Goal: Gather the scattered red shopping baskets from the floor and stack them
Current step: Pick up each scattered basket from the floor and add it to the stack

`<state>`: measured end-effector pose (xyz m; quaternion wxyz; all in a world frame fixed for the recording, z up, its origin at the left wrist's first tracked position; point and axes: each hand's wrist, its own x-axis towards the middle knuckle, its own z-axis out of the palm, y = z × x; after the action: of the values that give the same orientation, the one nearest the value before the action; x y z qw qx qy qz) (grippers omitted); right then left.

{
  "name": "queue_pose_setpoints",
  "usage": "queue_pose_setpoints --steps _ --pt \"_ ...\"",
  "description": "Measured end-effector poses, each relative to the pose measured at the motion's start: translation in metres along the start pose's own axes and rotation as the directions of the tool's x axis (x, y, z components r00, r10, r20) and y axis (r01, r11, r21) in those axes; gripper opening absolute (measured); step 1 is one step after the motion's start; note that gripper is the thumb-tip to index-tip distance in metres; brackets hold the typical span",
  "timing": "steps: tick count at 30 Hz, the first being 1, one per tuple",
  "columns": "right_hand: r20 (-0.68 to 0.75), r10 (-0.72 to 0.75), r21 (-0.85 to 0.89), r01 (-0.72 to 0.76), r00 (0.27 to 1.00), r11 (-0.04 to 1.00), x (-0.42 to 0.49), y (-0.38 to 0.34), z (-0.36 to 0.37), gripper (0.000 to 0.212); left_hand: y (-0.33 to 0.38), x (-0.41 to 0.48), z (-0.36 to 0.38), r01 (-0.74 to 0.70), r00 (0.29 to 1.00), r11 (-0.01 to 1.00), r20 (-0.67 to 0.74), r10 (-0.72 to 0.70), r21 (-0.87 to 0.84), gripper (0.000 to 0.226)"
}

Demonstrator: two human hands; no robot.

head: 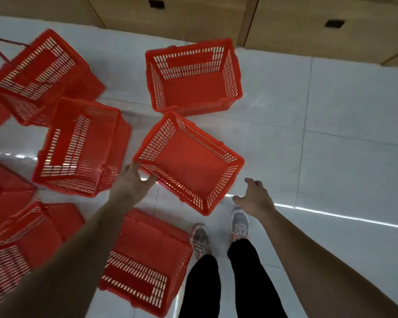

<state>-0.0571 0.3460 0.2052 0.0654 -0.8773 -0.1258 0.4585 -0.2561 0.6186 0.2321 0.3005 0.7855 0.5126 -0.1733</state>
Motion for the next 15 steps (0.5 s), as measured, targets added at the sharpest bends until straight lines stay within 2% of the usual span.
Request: queue_pose_setpoints --steps 4,8,12,15 --pt "-0.014 0.085 0.079 -0.084 0.996 0.993 0.102 0.027 0.058 0.092 -0.024 0.064 0.073 0.041 0.999 0.999 0.019 -0.041 0.027 0.071" --pt "-0.038 0.148 0.19 -0.138 0.988 0.972 0.174 0.053 0.122 0.101 -0.043 0.112 0.139 0.011 1.0 0.999 -0.012 -0.01 0.046 0.069" --pt "-0.111 0.051 0.292 -0.016 0.993 0.956 0.203 0.061 0.163 0.105 -0.049 0.135 0.173 -0.012 0.998 0.999 -0.061 0.015 0.041 0.071" --pt "-0.116 -0.038 0.311 0.073 0.993 0.947 0.218 0.064 0.177 0.118 -0.053 0.148 0.188 -0.004 0.999 0.998 -0.049 0.007 0.057 0.069"
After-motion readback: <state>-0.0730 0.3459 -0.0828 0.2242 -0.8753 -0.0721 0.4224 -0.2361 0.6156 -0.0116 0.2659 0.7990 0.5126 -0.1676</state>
